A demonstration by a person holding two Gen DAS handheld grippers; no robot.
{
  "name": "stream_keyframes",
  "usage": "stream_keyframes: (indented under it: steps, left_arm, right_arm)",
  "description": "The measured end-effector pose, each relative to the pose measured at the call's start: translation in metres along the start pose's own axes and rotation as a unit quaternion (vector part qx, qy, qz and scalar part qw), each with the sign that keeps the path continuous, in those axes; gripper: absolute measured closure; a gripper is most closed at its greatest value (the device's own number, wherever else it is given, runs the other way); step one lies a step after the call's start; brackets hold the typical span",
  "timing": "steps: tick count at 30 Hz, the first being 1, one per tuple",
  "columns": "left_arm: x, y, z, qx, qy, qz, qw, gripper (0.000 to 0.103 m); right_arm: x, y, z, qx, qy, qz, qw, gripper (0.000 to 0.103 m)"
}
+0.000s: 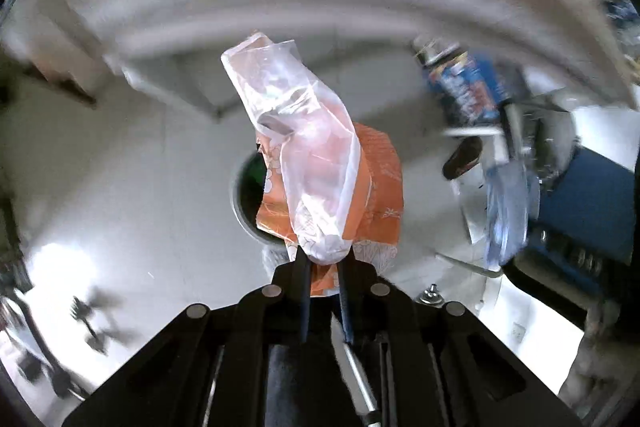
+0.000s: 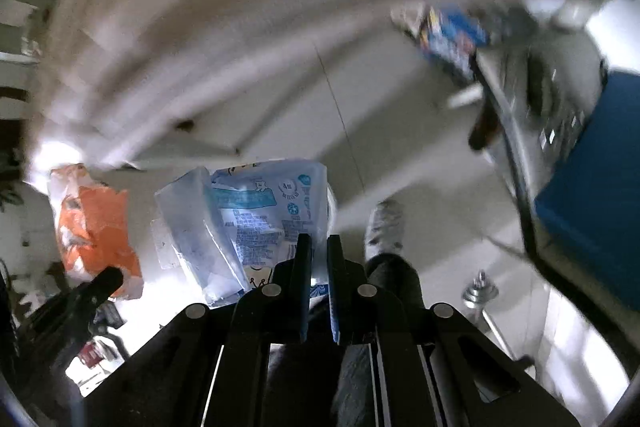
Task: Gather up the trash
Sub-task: 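Carry both plastic bags down over the trash bin, then open both tools to release the bags into the bin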
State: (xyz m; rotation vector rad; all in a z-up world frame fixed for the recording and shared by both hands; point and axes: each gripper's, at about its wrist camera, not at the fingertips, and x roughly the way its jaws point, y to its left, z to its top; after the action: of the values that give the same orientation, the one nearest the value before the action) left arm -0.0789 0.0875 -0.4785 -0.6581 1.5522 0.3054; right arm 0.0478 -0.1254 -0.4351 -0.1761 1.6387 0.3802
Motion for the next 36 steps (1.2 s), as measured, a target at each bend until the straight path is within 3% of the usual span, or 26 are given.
stream_keyframes:
  steps: [2, 5, 7, 9, 11, 14, 17, 19, 21, 23, 25, 27, 32, 36]
  left_arm:
    - [0.051, 0.018, 0.008, -0.023, 0.035, -0.022, 0.9989, 0.090]
    - [0.107, 0.040, 0.015, -0.056, 0.050, -0.040, 0.9964, 0.087]
    - [0.144, 0.054, 0.017, -0.069, 0.058, -0.031, 0.9954, 0.071]
    - [0.170, 0.065, 0.015, -0.083, 0.055, -0.030, 0.9946, 0.034]
    - [0.188, 0.077, 0.012, -0.099, 0.049, -0.028, 0.9935, 0.029]
    - [0.198, 0.087, 0.007, -0.110, 0.050, -0.013, 0.9926, 0.003]
    - [0.194, 0.101, -0.001, -0.112, 0.018, 0.024, 0.9933, 0.003]
    - [0.191, 0.108, -0.008, -0.108, 0.001, 0.050, 0.9928, 0.003]
    - [0.187, 0.113, -0.013, -0.113, -0.006, 0.066, 0.9914, 0.003]
    - [0.182, 0.116, -0.015, -0.114, -0.012, 0.078, 0.9904, 0.003]
    - [0.175, 0.116, -0.016, -0.110, -0.019, 0.096, 0.9891, 0.003]
    - [0.167, 0.113, -0.017, -0.105, -0.029, 0.108, 0.9882, 0.003]
    - [0.144, 0.104, -0.023, -0.094, -0.043, 0.115, 0.9879, 0.003]
    - [0.124, 0.096, -0.028, -0.084, -0.050, 0.116, 0.9884, 0.003]
  right_arm:
    - [0.052, -0.002, -0.002, 0.003, 0.030, -0.005, 1.000, 0.095]
    - [0.138, 0.001, 0.000, -0.004, 0.067, -0.013, 0.998, 0.095]
    - [0.188, 0.005, 0.005, -0.007, 0.087, -0.014, 0.996, 0.095]
    - [0.232, 0.013, 0.011, -0.021, 0.096, -0.021, 0.995, 0.095]
    - [0.269, 0.022, 0.016, -0.037, 0.101, -0.029, 0.994, 0.095]
    - [0.311, 0.032, 0.023, -0.049, 0.112, -0.054, 0.991, 0.095]
    - [0.340, 0.033, 0.026, -0.048, 0.133, -0.048, 0.989, 0.088]
    - [0.346, 0.038, 0.026, -0.059, 0.132, -0.040, 0.989, 0.066]
    - [0.347, 0.041, 0.022, -0.069, 0.131, -0.024, 0.989, 0.023]
    - [0.343, 0.043, 0.016, -0.081, 0.128, -0.018, 0.988, 0.008]
    - [0.335, 0.047, 0.011, -0.100, 0.117, -0.027, 0.988, 0.007]
    - [0.325, 0.050, 0.006, -0.117, 0.102, -0.035, 0.987, 0.000]
    - [0.294, 0.056, -0.006, -0.143, 0.057, -0.077, 0.985, 0.000]
    - [0.268, 0.059, -0.010, -0.132, 0.044, -0.085, 0.987, 0.000]
